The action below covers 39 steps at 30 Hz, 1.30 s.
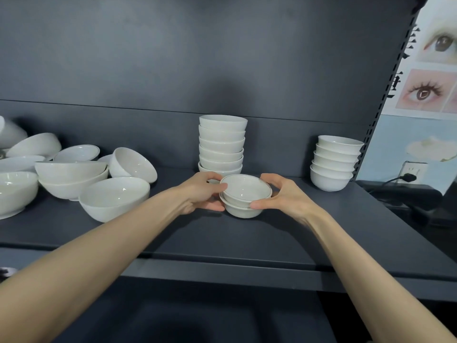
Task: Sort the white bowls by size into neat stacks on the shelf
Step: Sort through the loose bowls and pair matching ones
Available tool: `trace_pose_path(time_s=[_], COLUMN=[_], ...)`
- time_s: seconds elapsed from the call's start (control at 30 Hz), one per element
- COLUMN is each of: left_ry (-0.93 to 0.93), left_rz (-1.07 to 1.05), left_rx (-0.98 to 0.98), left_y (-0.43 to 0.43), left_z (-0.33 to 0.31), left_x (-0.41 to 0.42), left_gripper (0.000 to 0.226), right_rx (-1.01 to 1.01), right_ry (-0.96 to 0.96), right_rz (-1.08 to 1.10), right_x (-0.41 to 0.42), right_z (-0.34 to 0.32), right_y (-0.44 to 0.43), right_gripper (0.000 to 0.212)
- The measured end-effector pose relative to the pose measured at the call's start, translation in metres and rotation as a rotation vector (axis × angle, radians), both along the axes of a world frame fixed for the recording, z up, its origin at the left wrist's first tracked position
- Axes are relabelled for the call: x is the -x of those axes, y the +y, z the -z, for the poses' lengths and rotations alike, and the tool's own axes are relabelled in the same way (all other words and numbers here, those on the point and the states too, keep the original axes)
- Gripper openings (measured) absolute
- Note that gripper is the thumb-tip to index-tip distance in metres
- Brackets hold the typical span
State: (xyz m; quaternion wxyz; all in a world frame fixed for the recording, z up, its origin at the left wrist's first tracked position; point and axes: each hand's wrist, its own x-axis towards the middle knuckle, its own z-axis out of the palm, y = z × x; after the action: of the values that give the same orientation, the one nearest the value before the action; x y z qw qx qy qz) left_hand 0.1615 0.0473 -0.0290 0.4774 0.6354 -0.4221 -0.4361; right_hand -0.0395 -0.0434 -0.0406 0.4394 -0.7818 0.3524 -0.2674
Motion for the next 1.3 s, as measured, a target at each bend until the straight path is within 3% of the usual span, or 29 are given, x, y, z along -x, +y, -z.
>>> trace_pose_path(time_s=[0.23, 0.3, 0.4, 0.57, 0.67, 0.97, 1.2, 1.3], left_ry=[-0.128, -0.294, -0.520, -0.719, -0.822, -0.735, -0.652, -0.592], left_rz=[-0.004, -0.010, -0.010, -0.135, -0.237, -0.548, -0.528, -0.473], left_rx=[-0.005, 0.015, 0.061, 0.185, 0.223, 0.325, 0.208, 0.196], left_y=[0.004, 0.007, 0.019, 0.057, 0.085, 0.163, 0.178, 0.175], left_z=[-0.001, -0.004, -0.014, -0.026, -0.024, -0.005, 0.017, 0.022], left_x=[0.003, 0.003, 0.001, -0.009, -0.026, -0.098, -0.156, -0.168], left_gripper=[0.041, 0.037, 0.023, 0.009, 0.012, 0.013, 0.040, 0.046], right_rx=[0.023, 0.056, 0.162, 0.371, 0.428, 0.404, 0.267, 0.232], right_ry=[0.094, 0.170, 0.244, 0.213, 0.165, 0.062, 0.169, 0.179], right_rz=[-0.017, -0.044, -0.044, -0.042, -0.059, -0.190, -0.319, -0.291], right_x=[-0.001, -0.001, -0.003, -0.021, -0.046, -0.133, -0.183, -0.197], right_z=[-0.012, -0.019, -0.030, -0.047, -0.050, -0.037, -0.010, 0.000], right_y=[0.004, 0.007, 0.010, 0.025, 0.035, 0.082, 0.109, 0.115], right_gripper=[0.092, 0.078, 0.076, 0.053, 0.043, 0.037, 0.077, 0.081])
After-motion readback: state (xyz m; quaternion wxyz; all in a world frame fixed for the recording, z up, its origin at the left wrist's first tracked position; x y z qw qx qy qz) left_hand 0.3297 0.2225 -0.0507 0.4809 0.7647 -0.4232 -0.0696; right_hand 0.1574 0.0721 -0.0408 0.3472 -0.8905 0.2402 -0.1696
